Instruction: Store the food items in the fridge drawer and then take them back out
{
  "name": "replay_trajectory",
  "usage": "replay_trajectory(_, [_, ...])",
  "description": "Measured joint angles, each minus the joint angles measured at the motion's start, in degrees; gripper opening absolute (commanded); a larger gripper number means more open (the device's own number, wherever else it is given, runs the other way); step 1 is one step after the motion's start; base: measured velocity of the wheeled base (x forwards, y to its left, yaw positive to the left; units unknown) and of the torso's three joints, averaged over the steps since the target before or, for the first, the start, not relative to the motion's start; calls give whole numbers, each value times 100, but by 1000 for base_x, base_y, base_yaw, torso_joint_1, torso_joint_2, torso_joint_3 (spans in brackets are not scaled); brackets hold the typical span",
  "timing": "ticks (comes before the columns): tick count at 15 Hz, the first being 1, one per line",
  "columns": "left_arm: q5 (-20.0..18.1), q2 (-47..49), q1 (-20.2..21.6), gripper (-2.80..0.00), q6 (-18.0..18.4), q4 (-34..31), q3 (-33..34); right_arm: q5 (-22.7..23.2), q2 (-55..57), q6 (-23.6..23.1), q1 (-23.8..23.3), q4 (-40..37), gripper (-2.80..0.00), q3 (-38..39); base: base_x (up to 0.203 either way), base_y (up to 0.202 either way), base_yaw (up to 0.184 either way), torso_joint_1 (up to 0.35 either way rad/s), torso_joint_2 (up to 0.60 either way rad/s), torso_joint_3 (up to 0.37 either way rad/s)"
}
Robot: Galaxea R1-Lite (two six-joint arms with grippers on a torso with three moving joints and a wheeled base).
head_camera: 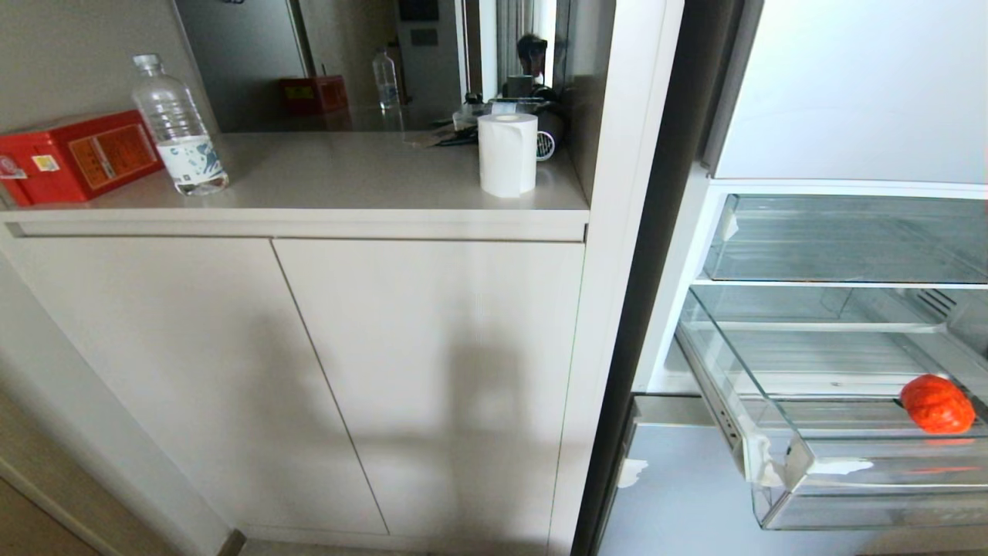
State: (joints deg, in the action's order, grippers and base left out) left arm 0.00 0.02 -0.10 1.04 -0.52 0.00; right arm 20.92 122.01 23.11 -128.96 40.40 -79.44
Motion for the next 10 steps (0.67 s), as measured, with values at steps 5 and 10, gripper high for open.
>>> replay_trajectory(5, [0, 0, 0, -280, 0, 0, 0, 64, -1827, 1436, -105, 34, -280, 329, 0, 0, 0, 0, 0, 0])
replay_trajectory(10, [0, 0, 0, -280, 0, 0, 0, 755, -3603, 3080, 75, 23, -280, 361, 0, 0, 0, 0, 0, 0])
